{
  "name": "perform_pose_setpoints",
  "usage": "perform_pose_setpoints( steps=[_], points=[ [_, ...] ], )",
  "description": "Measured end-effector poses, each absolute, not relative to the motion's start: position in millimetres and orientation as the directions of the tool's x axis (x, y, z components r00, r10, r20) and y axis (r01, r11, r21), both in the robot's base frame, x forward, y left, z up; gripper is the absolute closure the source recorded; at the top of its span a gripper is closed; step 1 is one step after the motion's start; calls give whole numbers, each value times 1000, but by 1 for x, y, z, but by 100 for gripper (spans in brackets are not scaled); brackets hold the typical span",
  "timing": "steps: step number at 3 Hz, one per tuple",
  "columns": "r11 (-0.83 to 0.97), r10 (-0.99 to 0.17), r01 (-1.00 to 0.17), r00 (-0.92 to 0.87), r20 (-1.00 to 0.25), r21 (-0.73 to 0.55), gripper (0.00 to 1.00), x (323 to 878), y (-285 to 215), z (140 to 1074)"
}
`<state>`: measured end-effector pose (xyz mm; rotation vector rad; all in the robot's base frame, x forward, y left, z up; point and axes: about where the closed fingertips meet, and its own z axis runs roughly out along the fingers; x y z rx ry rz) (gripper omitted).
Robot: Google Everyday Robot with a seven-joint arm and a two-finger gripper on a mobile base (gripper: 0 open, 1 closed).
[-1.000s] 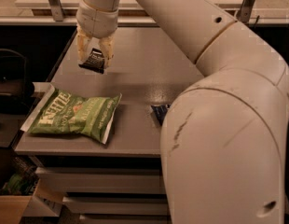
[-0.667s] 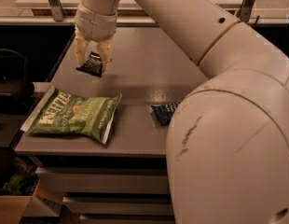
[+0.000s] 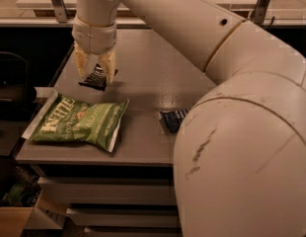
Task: Move rxbar chocolate near green jalapeno chip bag
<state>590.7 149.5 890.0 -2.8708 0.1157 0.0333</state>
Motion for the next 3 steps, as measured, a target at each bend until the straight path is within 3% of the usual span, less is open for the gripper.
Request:
perform_pose_setpoints(
  steps=[1, 3],
  points=[
    [-972, -120, -120, 993, -11, -203, 100, 588, 152, 879],
    [-967, -199, -199, 980, -13, -161, 60, 588, 148, 869]
  ],
)
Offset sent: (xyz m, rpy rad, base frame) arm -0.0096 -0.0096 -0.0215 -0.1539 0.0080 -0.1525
